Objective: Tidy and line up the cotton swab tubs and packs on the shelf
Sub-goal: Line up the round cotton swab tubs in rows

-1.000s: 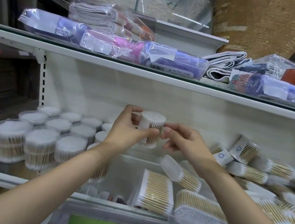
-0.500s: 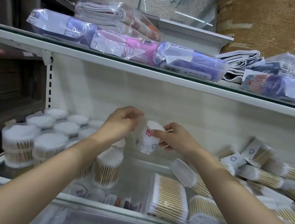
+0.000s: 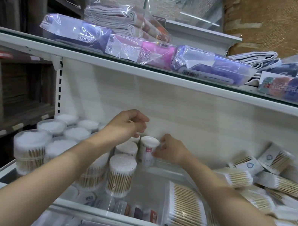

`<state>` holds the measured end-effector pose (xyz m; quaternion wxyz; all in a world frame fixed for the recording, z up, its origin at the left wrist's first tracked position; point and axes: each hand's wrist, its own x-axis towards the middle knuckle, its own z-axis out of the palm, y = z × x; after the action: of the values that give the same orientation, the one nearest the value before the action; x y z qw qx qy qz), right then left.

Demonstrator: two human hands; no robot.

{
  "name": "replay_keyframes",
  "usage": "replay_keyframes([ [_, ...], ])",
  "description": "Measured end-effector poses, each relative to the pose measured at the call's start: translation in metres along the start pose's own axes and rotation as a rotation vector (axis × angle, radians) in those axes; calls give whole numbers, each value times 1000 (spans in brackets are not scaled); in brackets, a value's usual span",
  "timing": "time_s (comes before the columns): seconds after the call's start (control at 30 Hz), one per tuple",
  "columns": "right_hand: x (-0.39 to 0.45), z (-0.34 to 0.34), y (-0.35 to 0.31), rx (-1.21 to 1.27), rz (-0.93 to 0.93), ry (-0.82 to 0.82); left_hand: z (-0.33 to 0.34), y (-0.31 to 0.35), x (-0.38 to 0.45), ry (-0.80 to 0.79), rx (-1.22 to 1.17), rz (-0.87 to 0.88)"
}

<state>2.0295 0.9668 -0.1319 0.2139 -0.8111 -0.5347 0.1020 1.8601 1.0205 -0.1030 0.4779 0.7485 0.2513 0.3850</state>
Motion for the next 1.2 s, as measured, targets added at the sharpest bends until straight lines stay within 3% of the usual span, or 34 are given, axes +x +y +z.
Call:
replay_keyframes([
  [0.2, -6, -7, 2, -9, -15, 12, 9, 5, -1, -30, 27, 19],
  [0.43, -36, -43, 22, 231, -57, 99, 46, 8, -1, -96, 48, 13],
  [0.93, -99, -106, 119, 400, 67, 307, 162, 28, 16, -315, 130, 45],
  [1.2, -101, -131, 173, 164, 265, 337, 240, 40, 41, -430, 354, 58],
])
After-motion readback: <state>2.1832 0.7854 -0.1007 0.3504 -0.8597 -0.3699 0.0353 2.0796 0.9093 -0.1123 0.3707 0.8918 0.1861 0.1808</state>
